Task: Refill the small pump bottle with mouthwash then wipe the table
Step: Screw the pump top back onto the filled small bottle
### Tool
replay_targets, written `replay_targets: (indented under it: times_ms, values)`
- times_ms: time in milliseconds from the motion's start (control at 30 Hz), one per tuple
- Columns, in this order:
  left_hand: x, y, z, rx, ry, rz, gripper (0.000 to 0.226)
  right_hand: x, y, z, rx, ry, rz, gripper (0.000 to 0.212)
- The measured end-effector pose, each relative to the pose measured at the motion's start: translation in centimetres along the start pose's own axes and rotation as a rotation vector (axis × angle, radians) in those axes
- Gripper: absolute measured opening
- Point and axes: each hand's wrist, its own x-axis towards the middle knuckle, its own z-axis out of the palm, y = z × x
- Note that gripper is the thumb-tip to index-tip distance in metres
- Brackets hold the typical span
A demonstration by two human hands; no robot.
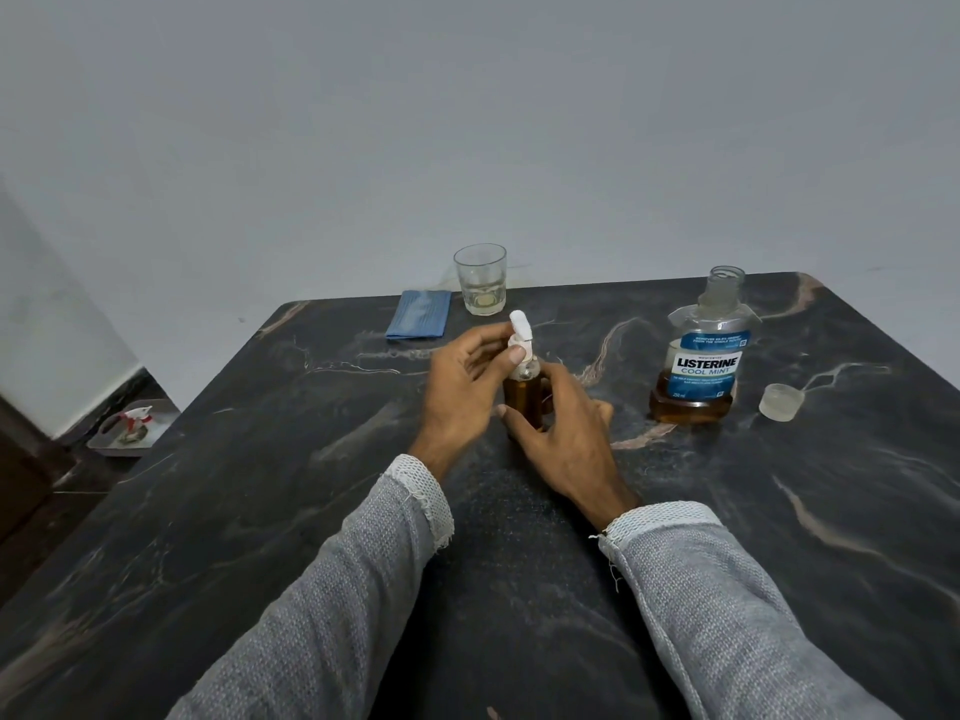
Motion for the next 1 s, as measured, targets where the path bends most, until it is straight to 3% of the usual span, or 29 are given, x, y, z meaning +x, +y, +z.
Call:
replay_targets:
  times_ms: [233, 433, 733, 900, 1000]
  values:
    - [0.1, 0.1, -0.1, 0.041, -0.119, -0.012, 0.022, 0.0, 0.0, 0.0, -0.004, 0.002, -0.004, 0.052]
    - [0.9, -0.4, 0.2, 0.019, 0.008, -0.087, 0.034, -0.1, 0.0, 0.0, -0.002, 0.002, -0.007, 0.05]
    - [0.2, -0.4, -0.7, 0.119, -0.117, 0.053, 0.02, 0.0, 0.2, 0.1, -0.005, 0.005, -0.004, 0.052]
    - [0.8, -0.1, 0.1, 0.022, 0.018, -0.027, 0.023, 0.0, 0.0, 0.0, -0.002, 0.003, -0.004, 0.05]
    - [1.1, -0.2, -0.2, 0.056, -0.007, -0.007, 0.018, -0.1, 0.1, 0.0, -0.001, 0.0, -0.007, 0.051]
